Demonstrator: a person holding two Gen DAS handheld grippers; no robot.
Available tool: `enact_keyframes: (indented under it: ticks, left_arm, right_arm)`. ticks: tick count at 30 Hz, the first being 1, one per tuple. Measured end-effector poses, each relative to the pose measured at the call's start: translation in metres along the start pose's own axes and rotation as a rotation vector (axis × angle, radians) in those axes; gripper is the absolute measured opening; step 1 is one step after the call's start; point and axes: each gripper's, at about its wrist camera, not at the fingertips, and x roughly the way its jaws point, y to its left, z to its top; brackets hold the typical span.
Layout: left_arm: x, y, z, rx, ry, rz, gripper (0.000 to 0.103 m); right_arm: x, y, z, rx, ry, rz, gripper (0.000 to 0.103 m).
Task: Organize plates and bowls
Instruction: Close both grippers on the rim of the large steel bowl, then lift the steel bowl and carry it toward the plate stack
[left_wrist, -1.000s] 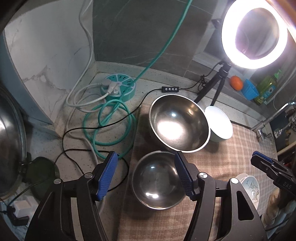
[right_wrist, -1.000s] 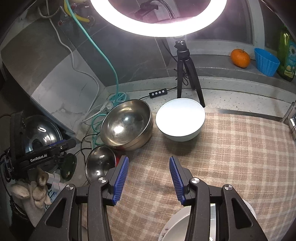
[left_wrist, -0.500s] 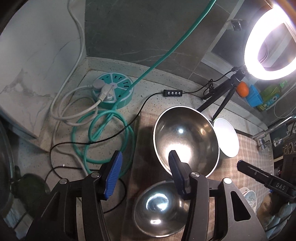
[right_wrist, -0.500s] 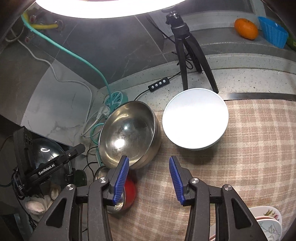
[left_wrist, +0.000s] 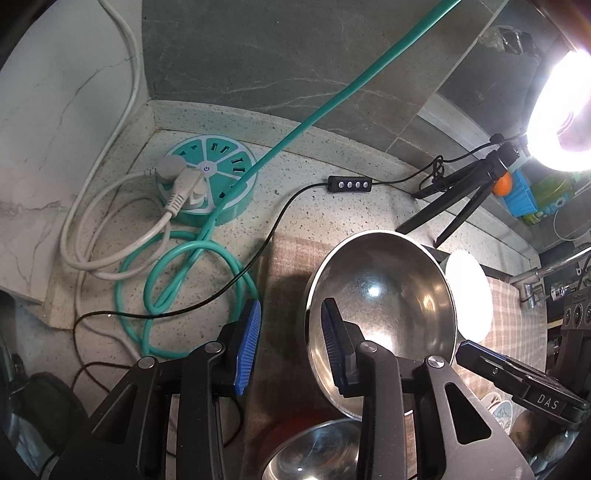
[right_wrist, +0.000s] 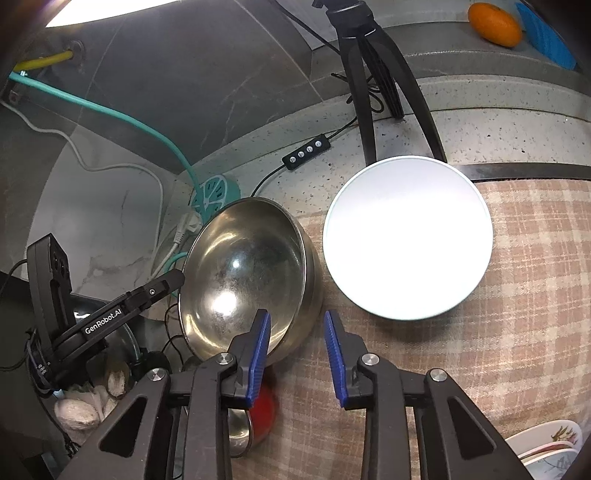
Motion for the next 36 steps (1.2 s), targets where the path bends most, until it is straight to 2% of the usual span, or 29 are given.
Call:
enact_keyframes:
  ticks: [7,15,24,36]
  left_arm:
    - [0.008,-0.005,0.006,0.02,0.013,0.012,0.032]
    - [0.015,-0.009,0.008,0.032,0.03,0.02,0.017]
    - [0.018,-0.013,0.008,0.04,0.053,0.025,0.009]
    - [0.019,-0.016,0.009,0.04,0.052,0.022,0.009]
  right_arm:
    - [0.009,-0.001,0.005,0.01,0.015,-0.008,0.021]
    - [0.018,0.002,0.005,-0.008,0.034,-0.011,0.018]
    - [0.028,0.008,0.009,-0.015,0.037,-0.017,0.014]
    - [0.027,0.007,0.009,-0.021,0.041,-0.025,0.013]
